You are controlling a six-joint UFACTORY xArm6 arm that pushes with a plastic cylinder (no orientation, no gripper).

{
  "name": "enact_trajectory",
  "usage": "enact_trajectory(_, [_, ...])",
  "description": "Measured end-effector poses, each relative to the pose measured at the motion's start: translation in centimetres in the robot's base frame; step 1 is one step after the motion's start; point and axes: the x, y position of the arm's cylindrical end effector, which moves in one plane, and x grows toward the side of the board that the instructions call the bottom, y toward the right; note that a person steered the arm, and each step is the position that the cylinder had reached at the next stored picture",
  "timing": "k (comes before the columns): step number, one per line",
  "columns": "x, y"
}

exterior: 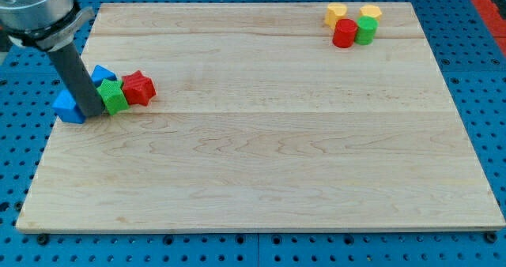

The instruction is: Move the green star to the top left of the red star

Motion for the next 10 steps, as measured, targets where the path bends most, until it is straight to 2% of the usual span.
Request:
enact_trajectory(2, [-5.3,4.3])
enact_trajectory(3, [-4.9,6.4])
enact_trajectory(4, [0.8,7.0])
enact_trajectory(5, [1.8,10.9])
enact_trajectory(7, [-2.6,8.0])
enact_trajectory(9, [-8.8,7.4])
enact_trajectory(10, [-9.3,9.2])
